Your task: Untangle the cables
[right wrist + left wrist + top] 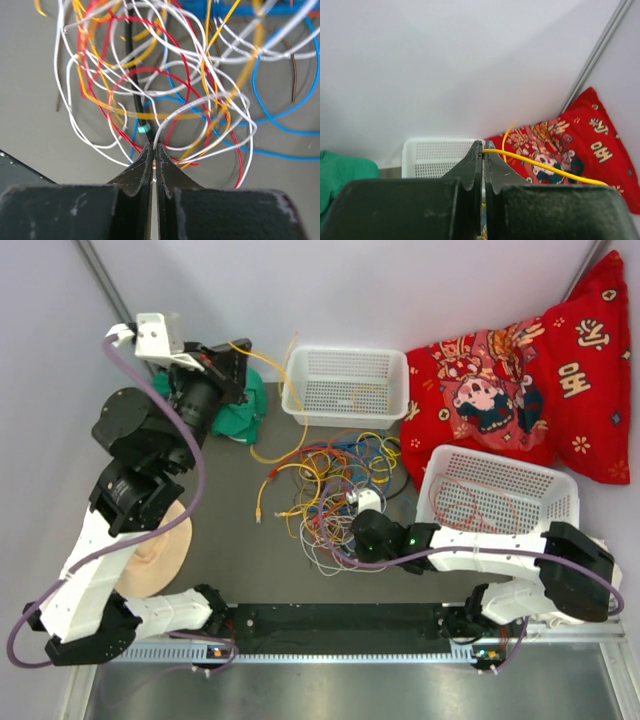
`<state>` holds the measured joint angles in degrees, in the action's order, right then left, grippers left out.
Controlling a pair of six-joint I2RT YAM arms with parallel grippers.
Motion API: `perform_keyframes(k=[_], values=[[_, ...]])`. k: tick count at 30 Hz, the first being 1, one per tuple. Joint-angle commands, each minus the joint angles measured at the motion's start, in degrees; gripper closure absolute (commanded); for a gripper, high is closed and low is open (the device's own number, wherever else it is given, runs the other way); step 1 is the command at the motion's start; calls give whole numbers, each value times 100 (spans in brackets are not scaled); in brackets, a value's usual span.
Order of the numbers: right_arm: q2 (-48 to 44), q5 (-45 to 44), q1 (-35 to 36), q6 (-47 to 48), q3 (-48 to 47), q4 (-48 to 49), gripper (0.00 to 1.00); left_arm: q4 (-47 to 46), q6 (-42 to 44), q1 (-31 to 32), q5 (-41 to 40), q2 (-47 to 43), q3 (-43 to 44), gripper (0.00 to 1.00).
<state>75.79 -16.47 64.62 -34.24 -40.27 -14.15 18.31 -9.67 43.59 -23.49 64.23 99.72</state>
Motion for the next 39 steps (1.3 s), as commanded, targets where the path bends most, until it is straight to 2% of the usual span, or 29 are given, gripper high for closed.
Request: perform_keyframes(k=[1,3,4,7,11,15,16,20,27,33,39], values=[[-337,-111,51,-294,-24,71,90,-354,203,0,-25,90,276,100],[-389,-146,59,-242,-182,-8,65,-284,141,0,37,169,224,100],[-494,-224,59,-224,-383,-165,47,-188,89,0,54,187,180,100],[-714,-418,86,-145,-892,-551,30,-56,79,0,-33,309,-14,100],[-1301,-752,86,-22,-1623,-1184,22,313,132,-35,-279,652,29,100],[-1794,-1033,86,127,-2230,-1713,18,568,-218,-455,53,1319,381,100],[-1900,-1121,86,128,-2379,-1783,18,569,-480,-570,385,1434,442,100],[-2349,-1174,86,172,-2512,-1968,18,350,-1001,-1115,968,2206,697,100],[-2780,-1130,86,181,-2196,-1890,19,-634,-1370,-1827,1338,3191,856,100],[-2772,-1191,86,285,-1950,-1740,20,-1566,-2151,-2486,1969,4176,1163,100],[-2675,-1472,77,418,-1949,-1670,20,-2718,-2645,-2760,2269,5142,1593,100]])
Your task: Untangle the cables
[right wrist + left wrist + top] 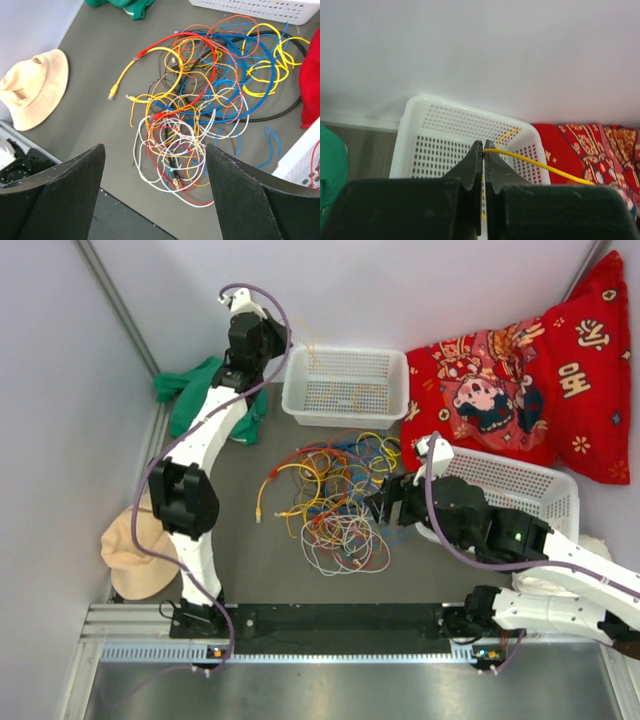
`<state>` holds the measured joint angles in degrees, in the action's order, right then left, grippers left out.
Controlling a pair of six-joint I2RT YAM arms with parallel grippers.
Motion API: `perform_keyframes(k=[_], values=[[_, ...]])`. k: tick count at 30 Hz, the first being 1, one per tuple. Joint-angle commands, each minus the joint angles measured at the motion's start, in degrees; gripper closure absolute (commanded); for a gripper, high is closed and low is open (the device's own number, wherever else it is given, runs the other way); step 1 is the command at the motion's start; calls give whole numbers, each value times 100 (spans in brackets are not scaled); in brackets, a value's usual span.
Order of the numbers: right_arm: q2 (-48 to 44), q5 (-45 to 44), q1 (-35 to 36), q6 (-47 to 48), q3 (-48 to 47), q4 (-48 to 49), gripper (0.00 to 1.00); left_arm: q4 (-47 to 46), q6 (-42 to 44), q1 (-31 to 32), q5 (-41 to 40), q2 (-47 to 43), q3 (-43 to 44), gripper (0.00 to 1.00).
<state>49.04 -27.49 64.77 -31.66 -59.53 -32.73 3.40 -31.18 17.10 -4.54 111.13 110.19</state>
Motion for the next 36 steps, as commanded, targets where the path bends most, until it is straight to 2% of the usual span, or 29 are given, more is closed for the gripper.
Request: perform_keyframes(k=[1,5,10,12,17,18,19,20,21,22,27,30,34,36], values=[[-8,-415,53,186,-24,214,20,-1245,-503,-102,427,610,704,100],[-105,-757,44,257,-33,259,20,-1271,-609,-102,919,1401,1460,100],[-429,-1768,35,283,160,311,20,-2122,-705,-93,1034,1446,1040,100],[-500,-2023,0,335,292,425,20,-2151,-705,-76,1016,1604,1118,100],[-386,-1963,-158,345,302,408,20,-1957,-723,-76,1156,2193,1663,100],[-343,-1919,-201,310,275,390,20,-1983,-706,-84,1270,2237,1672,97],[-307,-1892,-219,283,266,355,20,-1983,-705,-84,1288,2264,1664,61],[-263,-1875,-228,248,258,355,20,-1957,-697,-76,1262,2246,1655,40],[-237,-1831,-220,231,240,364,20,-1983,-644,-76,1271,2229,1629,9],[-228,-1813,-237,230,240,355,20,-1992,-609,-76,1245,2133,1559,1],[-175,-1760,-237,99,275,320,19,-2405,-459,-40,981,1290,777,1],[-175,-1734,-237,-77,336,250,19,-2370,-468,47,990,431,76,1],[-175,-1681,-246,-331,407,48,19,-1846,-223,398,648,-632,-934,1],[-192,-1673,-246,-420,389,-75,19,-1580,57,767,25,-1082,-1419,1]])
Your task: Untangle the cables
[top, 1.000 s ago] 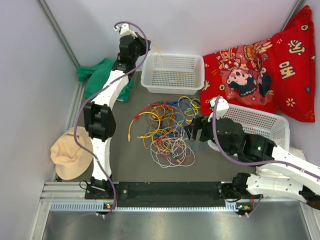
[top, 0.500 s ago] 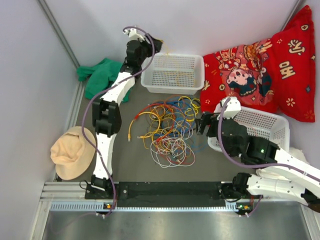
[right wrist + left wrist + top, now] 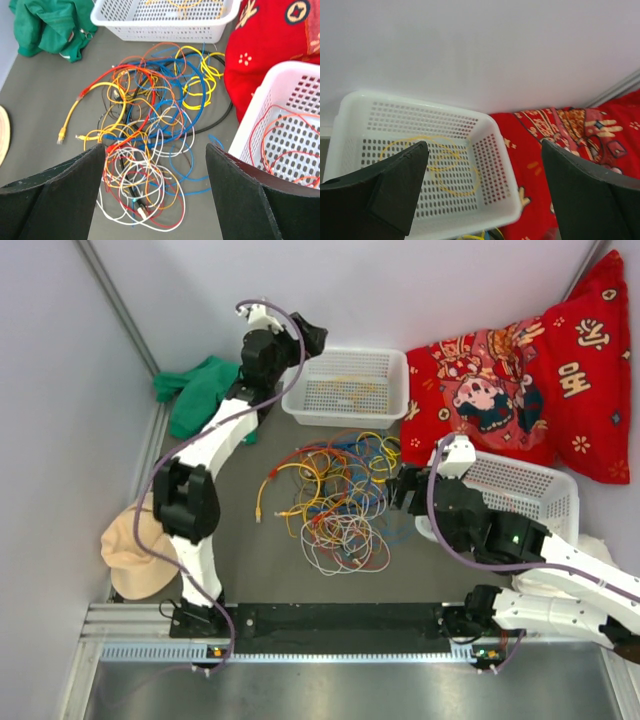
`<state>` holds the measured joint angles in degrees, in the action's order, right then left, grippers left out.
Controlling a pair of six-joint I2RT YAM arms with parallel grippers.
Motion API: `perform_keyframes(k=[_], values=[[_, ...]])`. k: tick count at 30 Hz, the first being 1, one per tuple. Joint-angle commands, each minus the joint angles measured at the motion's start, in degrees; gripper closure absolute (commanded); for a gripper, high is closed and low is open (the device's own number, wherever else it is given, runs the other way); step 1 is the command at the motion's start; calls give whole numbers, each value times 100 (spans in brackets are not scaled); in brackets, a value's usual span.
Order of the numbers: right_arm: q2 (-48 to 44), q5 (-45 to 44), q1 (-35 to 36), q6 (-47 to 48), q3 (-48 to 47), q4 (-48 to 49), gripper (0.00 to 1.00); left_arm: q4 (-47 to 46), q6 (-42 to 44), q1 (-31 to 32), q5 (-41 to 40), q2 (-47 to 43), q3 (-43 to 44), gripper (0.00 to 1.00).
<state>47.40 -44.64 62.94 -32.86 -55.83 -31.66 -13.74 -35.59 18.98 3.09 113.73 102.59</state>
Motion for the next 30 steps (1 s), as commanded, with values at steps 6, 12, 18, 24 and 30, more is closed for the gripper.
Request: perform_keyframes(k=[6,12,18,24,30], values=[[-99,219,-71,-335,125,-148,19,836,660,1652,-2154,-2820,-2891,1],[-20,500,-71,-783,301,-95,20,1881,44,1652,-1716,-3822,-4334,1],[129,878,-71,-1012,538,-95,21,2217,-79,1644,-1083,-4113,-5115,1],[691,1098,-71,-1257,670,-411,21,2235,-132,1652,-802,-4053,-5503,1],[894,1230,-71,-1469,714,-253,21,2050,-299,1828,-19,-3421,-5487,1]])
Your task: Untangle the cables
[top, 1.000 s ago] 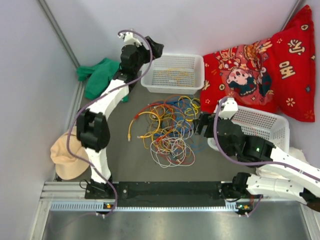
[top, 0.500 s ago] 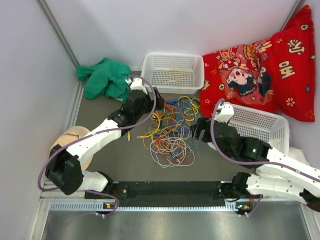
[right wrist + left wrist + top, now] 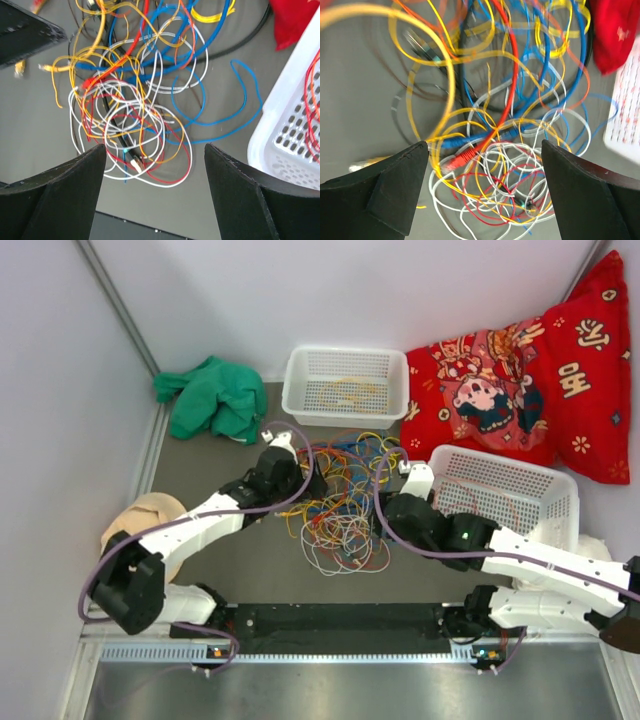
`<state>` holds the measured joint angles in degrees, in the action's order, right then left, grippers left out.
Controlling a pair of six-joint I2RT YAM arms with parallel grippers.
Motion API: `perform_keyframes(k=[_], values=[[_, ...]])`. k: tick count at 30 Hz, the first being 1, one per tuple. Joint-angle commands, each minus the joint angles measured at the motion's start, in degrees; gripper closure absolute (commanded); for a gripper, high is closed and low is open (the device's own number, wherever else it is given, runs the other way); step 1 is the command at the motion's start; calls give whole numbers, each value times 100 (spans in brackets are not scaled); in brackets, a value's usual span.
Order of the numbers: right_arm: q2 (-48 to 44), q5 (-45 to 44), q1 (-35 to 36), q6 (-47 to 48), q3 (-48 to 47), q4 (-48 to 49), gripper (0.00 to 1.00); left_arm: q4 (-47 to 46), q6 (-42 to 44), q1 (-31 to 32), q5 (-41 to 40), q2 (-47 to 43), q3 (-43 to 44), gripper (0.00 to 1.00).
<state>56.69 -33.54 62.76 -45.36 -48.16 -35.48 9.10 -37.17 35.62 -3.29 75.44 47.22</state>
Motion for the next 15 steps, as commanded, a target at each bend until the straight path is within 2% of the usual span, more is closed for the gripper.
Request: perform_keyframes(k=[1,5,11,13,15], values=[[-52,102,-54,-218,-70,103,22,-234,-124,365,610,497,94,1],[-122,-56,-54,-192,-158,-81,22,-181,86,894,40,937,270,1],[-324,-135,-54,-297,-167,-275,22,82,175,1000,-146,1710,489,1],[-395,-153,-54,-289,-176,-301,23,301,184,1000,-215,2009,621,4],[-413,-214,-54,-298,-185,-362,23,390,157,1009,-269,2176,674,12]])
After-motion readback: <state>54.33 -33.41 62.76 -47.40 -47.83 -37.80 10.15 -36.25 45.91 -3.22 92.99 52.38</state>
